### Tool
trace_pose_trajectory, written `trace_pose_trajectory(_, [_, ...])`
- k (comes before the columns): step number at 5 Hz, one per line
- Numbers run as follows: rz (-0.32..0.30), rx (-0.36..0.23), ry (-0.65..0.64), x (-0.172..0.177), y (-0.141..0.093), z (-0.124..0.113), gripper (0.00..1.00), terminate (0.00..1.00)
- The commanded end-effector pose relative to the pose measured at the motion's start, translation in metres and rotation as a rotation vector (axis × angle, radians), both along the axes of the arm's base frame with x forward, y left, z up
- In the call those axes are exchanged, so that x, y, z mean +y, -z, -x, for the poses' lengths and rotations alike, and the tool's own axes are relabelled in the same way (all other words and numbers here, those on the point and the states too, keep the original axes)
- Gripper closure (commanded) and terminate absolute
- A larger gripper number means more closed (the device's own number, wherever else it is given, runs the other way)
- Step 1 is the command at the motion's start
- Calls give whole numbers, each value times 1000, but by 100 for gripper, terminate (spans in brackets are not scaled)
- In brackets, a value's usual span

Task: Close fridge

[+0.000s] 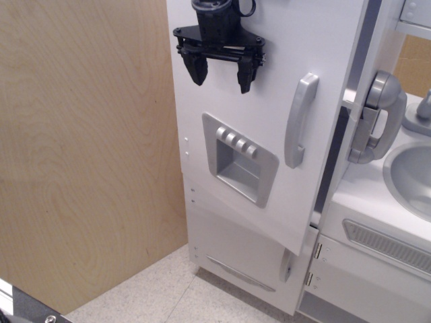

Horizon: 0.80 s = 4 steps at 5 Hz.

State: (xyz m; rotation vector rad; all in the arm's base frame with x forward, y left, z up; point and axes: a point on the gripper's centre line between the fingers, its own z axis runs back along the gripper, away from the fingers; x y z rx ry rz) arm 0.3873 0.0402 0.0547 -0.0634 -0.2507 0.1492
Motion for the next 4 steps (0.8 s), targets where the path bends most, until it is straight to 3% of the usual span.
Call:
trace_pose_trajectory(1, [0, -122, -25, 6, -34, -20, 0, 0])
trace_pose_trajectory(4, [24, -167, -89, 13, -38, -39, 0, 0])
